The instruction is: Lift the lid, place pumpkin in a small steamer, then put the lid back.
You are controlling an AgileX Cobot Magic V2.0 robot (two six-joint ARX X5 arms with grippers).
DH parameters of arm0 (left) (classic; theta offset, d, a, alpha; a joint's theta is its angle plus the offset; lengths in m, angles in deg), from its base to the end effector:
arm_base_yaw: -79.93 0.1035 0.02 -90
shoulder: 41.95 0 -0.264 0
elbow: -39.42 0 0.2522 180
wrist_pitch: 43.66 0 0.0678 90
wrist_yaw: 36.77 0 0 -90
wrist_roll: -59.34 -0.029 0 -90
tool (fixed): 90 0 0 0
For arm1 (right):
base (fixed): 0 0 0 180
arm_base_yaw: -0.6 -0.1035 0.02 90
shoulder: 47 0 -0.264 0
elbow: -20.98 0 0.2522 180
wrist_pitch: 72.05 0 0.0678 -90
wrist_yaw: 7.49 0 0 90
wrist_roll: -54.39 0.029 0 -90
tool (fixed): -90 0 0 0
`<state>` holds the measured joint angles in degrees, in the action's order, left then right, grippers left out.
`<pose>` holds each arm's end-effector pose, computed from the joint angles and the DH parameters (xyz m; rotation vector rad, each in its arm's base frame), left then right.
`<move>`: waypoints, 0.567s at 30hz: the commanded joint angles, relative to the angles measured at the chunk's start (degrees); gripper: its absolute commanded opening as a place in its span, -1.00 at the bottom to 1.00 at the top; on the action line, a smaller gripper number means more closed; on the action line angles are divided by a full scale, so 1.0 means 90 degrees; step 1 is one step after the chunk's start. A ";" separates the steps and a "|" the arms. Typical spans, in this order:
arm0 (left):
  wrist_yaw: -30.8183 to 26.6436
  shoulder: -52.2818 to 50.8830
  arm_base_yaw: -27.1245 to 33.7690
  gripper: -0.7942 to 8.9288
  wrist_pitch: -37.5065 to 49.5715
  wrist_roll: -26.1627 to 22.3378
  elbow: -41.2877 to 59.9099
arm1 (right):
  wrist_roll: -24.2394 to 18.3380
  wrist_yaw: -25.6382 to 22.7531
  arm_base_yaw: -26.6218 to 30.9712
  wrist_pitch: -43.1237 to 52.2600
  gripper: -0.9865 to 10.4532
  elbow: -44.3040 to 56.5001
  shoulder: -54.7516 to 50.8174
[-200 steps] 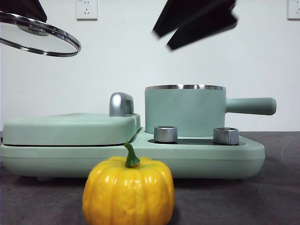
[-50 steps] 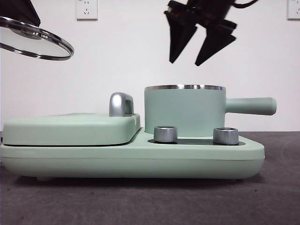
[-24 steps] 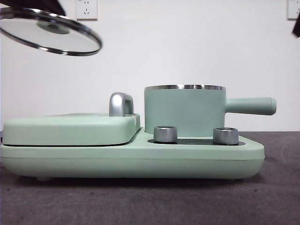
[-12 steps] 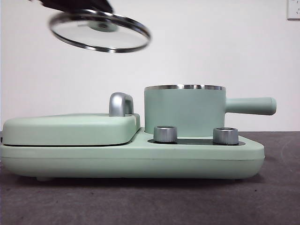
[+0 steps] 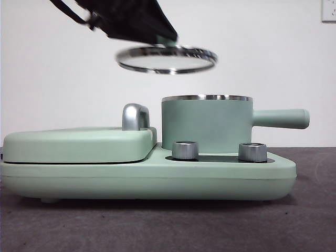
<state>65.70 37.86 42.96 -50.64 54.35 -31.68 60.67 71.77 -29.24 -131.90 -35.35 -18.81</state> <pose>0.2480 -0.1945 0.2992 0.1411 0.2386 -0.8692 0.0822 0.0409 0.2965 -0.0867 0.5378 0.2953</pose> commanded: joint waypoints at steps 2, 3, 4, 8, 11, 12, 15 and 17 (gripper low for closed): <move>0.0056 0.0471 -0.0131 -0.82 0.0639 0.0051 -0.0423 | 0.0095 -0.0032 -0.0027 -0.0095 -0.16 -0.0015 0.0015; 0.0056 0.0597 -0.0158 -0.82 0.0707 0.0070 -0.0495 | 0.0095 -0.0032 -0.0027 -0.0138 -0.16 -0.0015 0.0015; 0.0056 0.0731 -0.0180 -0.82 0.0741 0.0073 -0.0593 | 0.0095 -0.0036 -0.0027 -0.0192 -0.16 -0.0015 0.0015; 0.0058 0.1168 -0.0238 -0.82 0.0913 0.0097 -0.0913 | 0.0095 -0.0206 -0.0027 -0.0306 -0.16 -0.0015 0.0015; 0.0070 0.1426 -0.0265 -0.82 0.0928 0.0160 -0.1132 | 0.0095 -0.0338 -0.0027 -0.0321 -0.16 -0.0015 0.0015; 0.0085 0.1532 -0.0274 -0.82 0.0974 0.0163 -0.1185 | 0.0095 -0.0364 -0.0027 -0.0318 -0.16 -0.0015 0.0015; 0.0107 0.1746 -0.0274 -0.82 0.1241 0.0160 -0.1185 | 0.0097 -0.0362 -0.0027 -0.0325 -0.16 -0.0015 0.0015; 0.0107 0.1885 -0.0277 -0.82 0.1457 0.0160 -0.1185 | 0.0124 -0.0362 -0.0027 -0.0364 -0.16 -0.0015 0.0015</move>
<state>66.51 54.17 41.06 -39.73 55.59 -40.56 60.87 68.80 -29.24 -135.44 -35.35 -18.81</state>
